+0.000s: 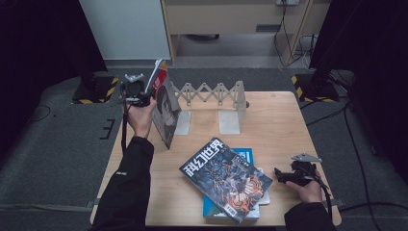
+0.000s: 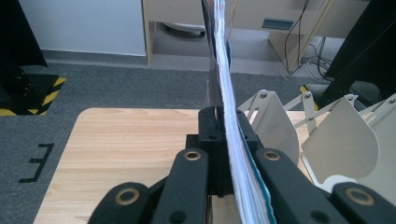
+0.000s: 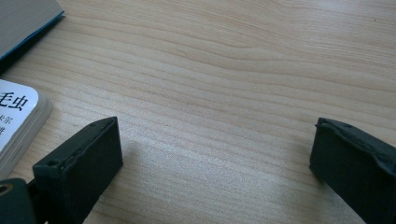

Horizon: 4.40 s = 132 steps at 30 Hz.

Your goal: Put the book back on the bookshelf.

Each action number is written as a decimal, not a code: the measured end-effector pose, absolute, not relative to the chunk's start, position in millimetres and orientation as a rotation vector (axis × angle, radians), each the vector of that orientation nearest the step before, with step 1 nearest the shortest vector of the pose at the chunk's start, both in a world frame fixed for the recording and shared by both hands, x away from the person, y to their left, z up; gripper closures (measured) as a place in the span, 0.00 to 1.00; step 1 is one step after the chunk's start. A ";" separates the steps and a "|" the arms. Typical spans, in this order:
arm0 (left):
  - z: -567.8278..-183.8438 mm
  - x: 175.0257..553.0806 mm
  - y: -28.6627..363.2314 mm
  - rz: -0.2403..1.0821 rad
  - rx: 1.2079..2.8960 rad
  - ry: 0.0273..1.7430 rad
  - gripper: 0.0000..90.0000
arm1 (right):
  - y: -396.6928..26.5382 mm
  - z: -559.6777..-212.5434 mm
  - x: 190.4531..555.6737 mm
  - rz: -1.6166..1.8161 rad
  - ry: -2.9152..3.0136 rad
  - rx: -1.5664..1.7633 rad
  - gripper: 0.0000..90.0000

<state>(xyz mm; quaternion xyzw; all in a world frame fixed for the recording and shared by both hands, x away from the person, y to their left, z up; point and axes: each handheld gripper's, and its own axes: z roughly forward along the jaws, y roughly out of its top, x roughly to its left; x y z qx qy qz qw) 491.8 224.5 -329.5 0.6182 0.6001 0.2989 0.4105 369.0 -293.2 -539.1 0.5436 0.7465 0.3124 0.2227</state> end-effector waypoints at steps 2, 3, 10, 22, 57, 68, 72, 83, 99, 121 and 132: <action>-328.7 492.2 224.5 0.753 1.563 1.507 0.95 | -293.2 -539.1 369.0 0.863 2.062 1.502 0.03; -328.7 492.2 224.3 0.755 1.564 1.506 0.95 | -293.4 -538.9 369.0 0.862 2.065 1.504 0.03; -330.2 490.7 222.4 0.780 1.584 1.495 0.95 | -293.1 -539.1 369.2 0.864 2.063 1.505 0.03; -326.6 468.5 231.0 0.768 1.565 1.363 0.74 | -293.1 -538.9 369.1 0.863 2.066 1.508 0.03; -394.9 357.9 240.3 0.520 1.656 1.167 0.34 | -293.3 -539.3 370.0 0.862 2.083 1.492 0.00; -442.6 352.0 219.2 0.434 1.747 1.130 0.33 | -293.4 -538.9 369.6 0.866 2.077 1.505 0.02; -455.0 350.0 210.8 0.408 1.770 1.096 0.32 | -295.8 -533.5 367.6 0.842 2.086 1.520 0.14; -493.2 352.5 192.9 0.236 1.831 1.080 0.29 | -289.7 -509.3 359.1 0.946 2.039 1.433 0.27; -511.4 361.0 186.5 0.128 1.849 1.102 0.25 | -249.5 -486.6 336.0 1.175 2.084 1.365 0.32; -526.0 368.4 172.2 -0.126 1.818 1.091 0.21 | -221.6 -495.4 336.8 1.186 2.199 1.316 0.30; -506.9 366.5 181.1 -0.142 1.773 1.112 0.43 | -221.4 -496.6 337.1 1.194 2.192 1.331 0.30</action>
